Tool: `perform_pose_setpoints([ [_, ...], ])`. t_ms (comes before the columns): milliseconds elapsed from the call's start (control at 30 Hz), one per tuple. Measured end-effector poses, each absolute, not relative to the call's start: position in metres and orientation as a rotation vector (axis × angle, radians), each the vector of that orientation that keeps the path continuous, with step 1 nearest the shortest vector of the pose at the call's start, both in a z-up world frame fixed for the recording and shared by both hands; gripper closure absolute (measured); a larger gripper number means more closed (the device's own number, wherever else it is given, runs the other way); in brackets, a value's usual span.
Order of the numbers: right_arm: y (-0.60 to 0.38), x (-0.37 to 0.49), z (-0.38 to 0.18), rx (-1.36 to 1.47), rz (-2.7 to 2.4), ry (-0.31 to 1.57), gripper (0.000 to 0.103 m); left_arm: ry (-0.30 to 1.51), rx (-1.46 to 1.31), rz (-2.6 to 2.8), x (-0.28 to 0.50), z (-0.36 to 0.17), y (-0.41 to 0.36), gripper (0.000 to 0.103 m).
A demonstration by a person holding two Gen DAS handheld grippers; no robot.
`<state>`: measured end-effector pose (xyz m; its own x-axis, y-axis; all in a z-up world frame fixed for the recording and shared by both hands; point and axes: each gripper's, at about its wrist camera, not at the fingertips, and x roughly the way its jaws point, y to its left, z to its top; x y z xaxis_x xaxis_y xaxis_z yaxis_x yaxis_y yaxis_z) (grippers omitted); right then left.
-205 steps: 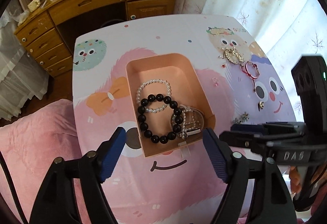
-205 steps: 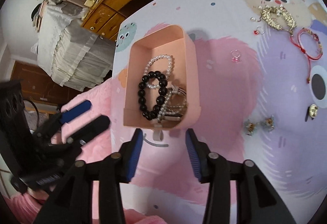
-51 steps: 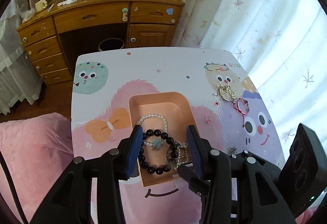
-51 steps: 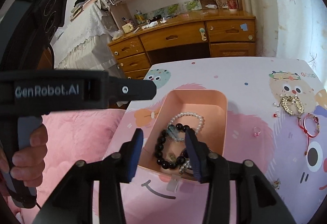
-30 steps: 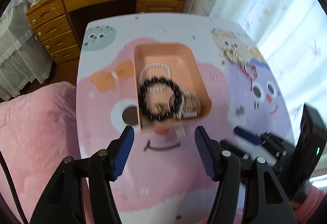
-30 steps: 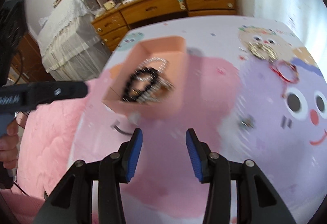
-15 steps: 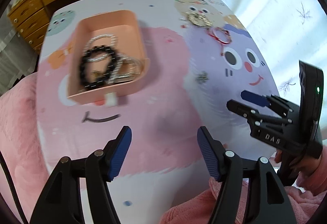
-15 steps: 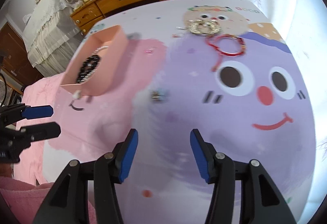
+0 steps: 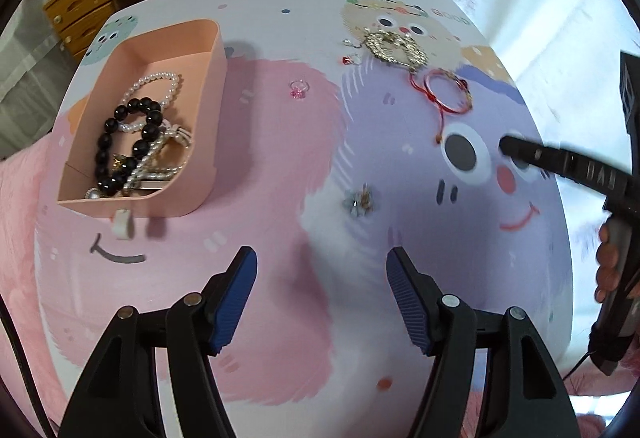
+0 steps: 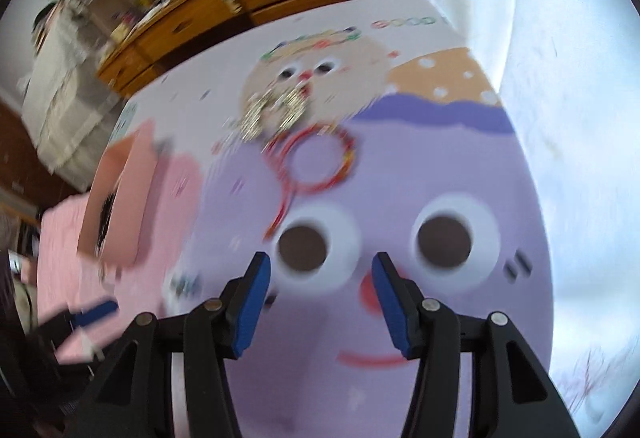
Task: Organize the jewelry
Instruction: 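Grasp the small flower stud with the left gripper while the right gripper grasps the red beaded bracelet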
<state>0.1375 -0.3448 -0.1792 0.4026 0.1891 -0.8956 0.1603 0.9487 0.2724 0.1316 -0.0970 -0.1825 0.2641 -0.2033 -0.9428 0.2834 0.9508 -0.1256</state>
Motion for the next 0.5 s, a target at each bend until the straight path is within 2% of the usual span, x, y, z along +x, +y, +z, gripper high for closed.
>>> perform_pose_setpoints([
  [133,-0.362,0.171,-0.181,0.323,0.008,1.126,0.050,1.236,0.041,-0.279,0.136,-0.192,-0.107,0.037],
  [500,-0.354,0.213,-0.205,0.136,0.081,1.120,0.073,1.166,0.049,-0.230,0.133,-0.210,-0.130,0.037],
])
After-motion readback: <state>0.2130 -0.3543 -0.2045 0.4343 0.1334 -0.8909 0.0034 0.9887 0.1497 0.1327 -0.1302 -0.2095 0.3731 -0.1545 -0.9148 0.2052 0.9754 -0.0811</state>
